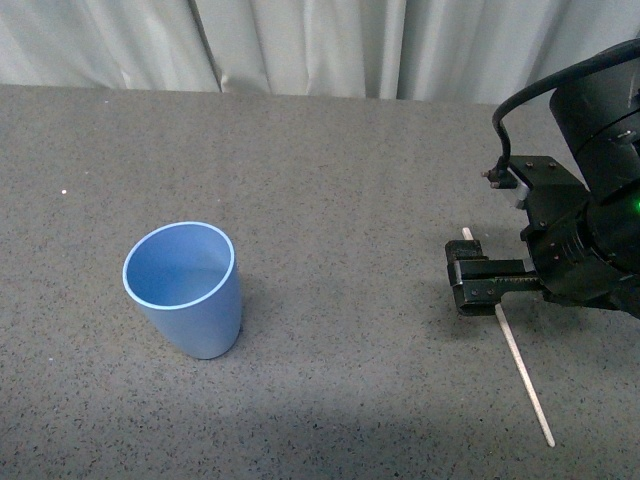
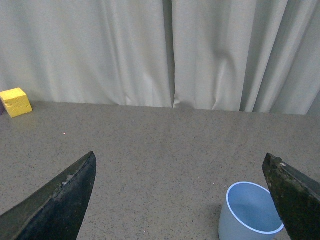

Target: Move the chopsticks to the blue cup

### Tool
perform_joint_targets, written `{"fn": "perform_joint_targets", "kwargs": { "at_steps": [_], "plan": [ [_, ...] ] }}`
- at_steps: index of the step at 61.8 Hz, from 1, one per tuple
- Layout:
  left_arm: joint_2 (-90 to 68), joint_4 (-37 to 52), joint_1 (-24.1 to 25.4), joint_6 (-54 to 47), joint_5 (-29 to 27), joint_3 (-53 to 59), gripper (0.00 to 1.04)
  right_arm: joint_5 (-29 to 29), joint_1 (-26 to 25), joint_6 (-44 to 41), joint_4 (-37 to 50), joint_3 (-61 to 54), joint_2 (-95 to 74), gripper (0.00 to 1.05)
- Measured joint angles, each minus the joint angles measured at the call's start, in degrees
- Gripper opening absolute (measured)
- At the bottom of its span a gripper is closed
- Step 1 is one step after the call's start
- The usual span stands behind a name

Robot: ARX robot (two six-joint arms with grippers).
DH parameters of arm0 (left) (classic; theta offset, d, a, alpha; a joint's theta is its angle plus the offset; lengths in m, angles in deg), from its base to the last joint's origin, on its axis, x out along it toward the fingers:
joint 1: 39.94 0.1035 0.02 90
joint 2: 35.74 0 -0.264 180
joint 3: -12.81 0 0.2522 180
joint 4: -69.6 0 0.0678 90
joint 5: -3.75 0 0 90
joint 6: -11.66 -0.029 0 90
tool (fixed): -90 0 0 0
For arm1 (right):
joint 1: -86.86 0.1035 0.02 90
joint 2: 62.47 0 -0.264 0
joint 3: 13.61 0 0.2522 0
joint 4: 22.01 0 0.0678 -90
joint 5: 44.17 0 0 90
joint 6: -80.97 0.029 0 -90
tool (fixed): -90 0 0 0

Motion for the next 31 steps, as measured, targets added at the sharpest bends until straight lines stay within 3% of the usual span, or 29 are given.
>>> {"fn": "perform_joint_targets", "kwargs": {
  "at_steps": [31],
  "plan": [
    [0.0, 0.0, 0.0, 0.0, 0.0, 0.0, 0.98, -2.2, 1.4, -0.3, -5.7, 5.0, -3.9, 0.19]
  ]
}}
